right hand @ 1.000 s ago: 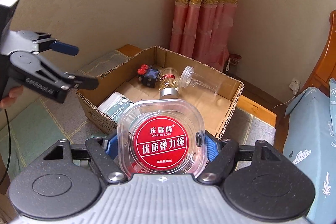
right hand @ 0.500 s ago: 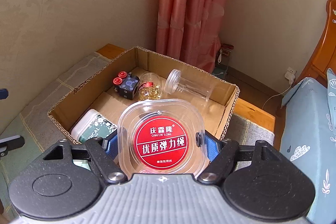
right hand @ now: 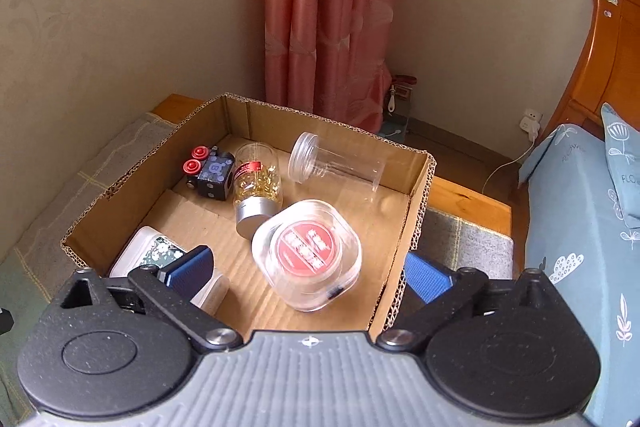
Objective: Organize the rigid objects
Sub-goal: 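Carry the robot toy and clear container into the box, opening both grippers, then move left gripper to the grey elephant toy while right gripper approaches the black oval case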
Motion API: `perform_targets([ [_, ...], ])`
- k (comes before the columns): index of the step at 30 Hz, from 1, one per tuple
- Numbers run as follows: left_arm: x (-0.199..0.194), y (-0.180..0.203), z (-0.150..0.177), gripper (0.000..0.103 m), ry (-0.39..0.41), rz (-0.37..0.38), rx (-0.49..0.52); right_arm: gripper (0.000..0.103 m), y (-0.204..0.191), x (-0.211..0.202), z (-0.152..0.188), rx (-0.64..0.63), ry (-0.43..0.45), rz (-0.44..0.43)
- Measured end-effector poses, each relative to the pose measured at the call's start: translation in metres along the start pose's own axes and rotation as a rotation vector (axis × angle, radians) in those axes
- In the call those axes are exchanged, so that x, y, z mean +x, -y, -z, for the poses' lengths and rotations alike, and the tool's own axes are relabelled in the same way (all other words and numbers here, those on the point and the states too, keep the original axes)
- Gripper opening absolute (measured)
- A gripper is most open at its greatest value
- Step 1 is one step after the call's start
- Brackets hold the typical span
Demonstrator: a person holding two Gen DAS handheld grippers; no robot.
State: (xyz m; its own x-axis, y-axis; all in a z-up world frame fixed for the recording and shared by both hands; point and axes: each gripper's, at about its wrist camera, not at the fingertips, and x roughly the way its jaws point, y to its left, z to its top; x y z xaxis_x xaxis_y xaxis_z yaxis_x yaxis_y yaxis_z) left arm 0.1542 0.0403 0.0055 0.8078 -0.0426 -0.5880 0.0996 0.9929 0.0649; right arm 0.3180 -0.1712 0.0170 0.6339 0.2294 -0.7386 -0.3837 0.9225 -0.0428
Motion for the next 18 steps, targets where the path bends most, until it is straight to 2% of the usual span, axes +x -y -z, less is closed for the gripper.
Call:
perform_targets([
  [12,0.001,0.012,0.004,0.102,-0.017,0.022,0.015,0.103,-0.003,-0.023,0.035,0.053,-0.005,0.006],
  [18,0.002,0.015,0.007,0.102,-0.027,0.034,0.021,0.103,-0.006,-0.027,0.064,0.091,-0.01,0.069],
])
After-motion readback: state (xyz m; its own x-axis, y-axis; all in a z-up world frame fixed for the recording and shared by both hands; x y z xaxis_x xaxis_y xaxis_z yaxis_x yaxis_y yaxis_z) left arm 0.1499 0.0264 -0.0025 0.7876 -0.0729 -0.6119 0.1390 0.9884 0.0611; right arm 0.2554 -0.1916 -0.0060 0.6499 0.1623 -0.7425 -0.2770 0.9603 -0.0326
